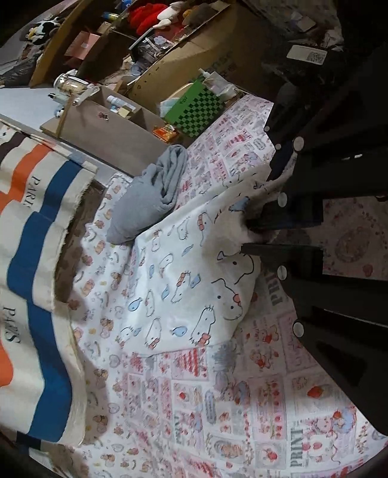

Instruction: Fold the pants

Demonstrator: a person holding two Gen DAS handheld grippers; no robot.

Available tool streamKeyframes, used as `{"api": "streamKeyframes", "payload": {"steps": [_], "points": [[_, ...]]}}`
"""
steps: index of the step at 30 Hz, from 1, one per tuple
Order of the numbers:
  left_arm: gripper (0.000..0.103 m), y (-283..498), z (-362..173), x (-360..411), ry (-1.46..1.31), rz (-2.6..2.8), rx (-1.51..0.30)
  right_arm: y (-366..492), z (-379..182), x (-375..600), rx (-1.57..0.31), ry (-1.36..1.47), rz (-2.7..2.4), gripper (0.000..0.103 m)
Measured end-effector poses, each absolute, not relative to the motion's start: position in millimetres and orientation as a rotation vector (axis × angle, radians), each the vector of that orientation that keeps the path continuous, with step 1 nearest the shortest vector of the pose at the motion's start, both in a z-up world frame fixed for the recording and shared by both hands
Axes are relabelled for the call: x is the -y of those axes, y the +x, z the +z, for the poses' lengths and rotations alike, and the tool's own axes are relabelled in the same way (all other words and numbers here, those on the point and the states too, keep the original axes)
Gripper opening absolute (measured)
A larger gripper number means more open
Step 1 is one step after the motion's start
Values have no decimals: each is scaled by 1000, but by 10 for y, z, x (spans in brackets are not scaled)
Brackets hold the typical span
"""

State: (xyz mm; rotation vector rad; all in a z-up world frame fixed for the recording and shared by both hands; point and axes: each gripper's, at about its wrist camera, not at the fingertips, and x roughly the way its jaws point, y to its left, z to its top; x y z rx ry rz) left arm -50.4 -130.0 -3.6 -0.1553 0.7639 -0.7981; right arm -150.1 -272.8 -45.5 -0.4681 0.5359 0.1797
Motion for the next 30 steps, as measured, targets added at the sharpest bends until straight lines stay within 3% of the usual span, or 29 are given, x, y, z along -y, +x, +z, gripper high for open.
{"api": "streamKeyframes", "payload": {"steps": [2, 7, 13, 16, 21, 30], "points": [[8, -549, -16, 1277, -129, -776, -738, -1535, -434, 2761, -517, -477, 177, 35], [10, -589, -47, 1227, -81, -771, -748, -1566, -340, 2837, -507, -482, 231, 22], [10, -723, 104, 1120, 10, -745, -629, -1297, -76, 3069, -542, -334, 305, 19], [19, -802, 210, 1098, 70, -731, -543, -1056, 15, 3255, -577, -228, 341, 19], [48, -605, 196, 1287, 188, -730, -519, -739, 96, 3487, -622, -83, 451, 19], [43, -38, -58, 1687, 210, -858, -681, -365, 99, 3662, -715, -11, 569, 19]]}}
